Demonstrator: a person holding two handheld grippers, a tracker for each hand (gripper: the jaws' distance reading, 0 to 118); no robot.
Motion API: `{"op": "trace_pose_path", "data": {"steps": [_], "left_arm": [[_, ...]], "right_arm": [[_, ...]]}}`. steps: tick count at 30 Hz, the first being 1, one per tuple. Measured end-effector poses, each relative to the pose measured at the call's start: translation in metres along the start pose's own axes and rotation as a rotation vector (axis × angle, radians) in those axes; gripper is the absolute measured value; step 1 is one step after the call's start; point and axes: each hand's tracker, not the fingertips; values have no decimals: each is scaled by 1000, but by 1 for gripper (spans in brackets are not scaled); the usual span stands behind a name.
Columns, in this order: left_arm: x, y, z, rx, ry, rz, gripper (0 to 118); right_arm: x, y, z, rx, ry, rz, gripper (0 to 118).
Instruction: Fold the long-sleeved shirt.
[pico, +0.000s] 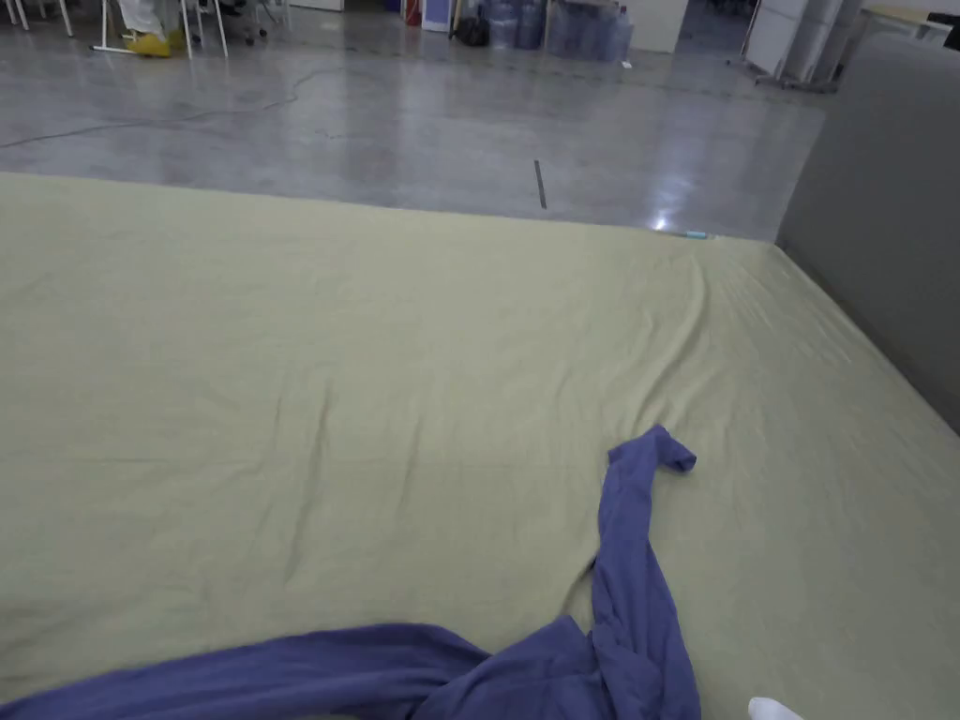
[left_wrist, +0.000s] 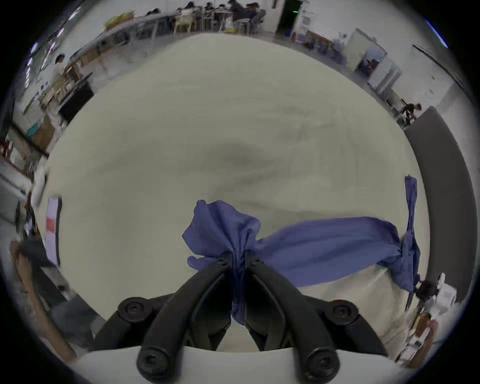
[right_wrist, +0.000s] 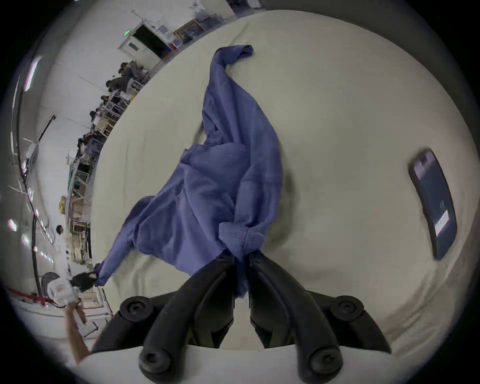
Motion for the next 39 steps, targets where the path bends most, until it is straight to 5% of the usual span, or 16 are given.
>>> {"op": "trace_pose_path", "data": {"steps": [6, 7, 8, 9, 10, 13, 15, 18, 20, 21, 22, 25, 29, 30, 31, 39], "left_arm": [[6, -19, -8, -23, 16, -17, 4], [11, -19, -9, -22, 7, -20, 5], [17, -19, -7, -16, -9, -18, 13], [20, -17, -1, 15, -45, -7, 48], [28, -18, 10, 62, -73, -10, 118], [39, -22, 50, 230, -195, -73, 118], [49, -36, 64, 239, -238, -90, 118], [93, -79, 56, 110, -315, -153, 118], [116, -112, 44, 41, -270, -212, 114], [129, -131, 40, 41, -254, -244, 85], [141, -148, 30, 2, -235, -278, 0], [158, -167, 10, -145, -396, -257, 0], [209, -130, 5, -86, -334, -398, 5], [224, -112, 2, -24, -276, -440, 42], [243, -97, -7, -8, -236, -466, 117], [346, -45, -96, -148, -174, -564, 109]], "right_arm": [[-3, -20, -27, -44, -103, 110, 11], [-4, -18, -33, -54, -131, 126, 19], [-4, -15, -36, -60, -159, 158, 47], [-11, -13, -29, -56, -209, 191, 87], [-14, -13, -17, 11, -237, 205, 109], [-29, -16, 40, 205, -143, 266, 110], [-37, -25, 60, 180, -172, 262, 111], [-40, -53, 67, 152, -48, 258, 111], [-41, -77, 56, 67, -9, 297, 103], [-44, -92, 51, 79, -15, 328, 79], [-48, -104, 43, 69, -53, 368, 14], [-55, -122, 34, -1, -16, 415, 3], [-56, -118, 28, -76, 81, 374, 3], [-58, -117, 29, -69, 75, 387, 3], [-60, -117, 29, -62, 65, 407, 3], [-46, -108, 23, -84, 29, 357, 3]]}}
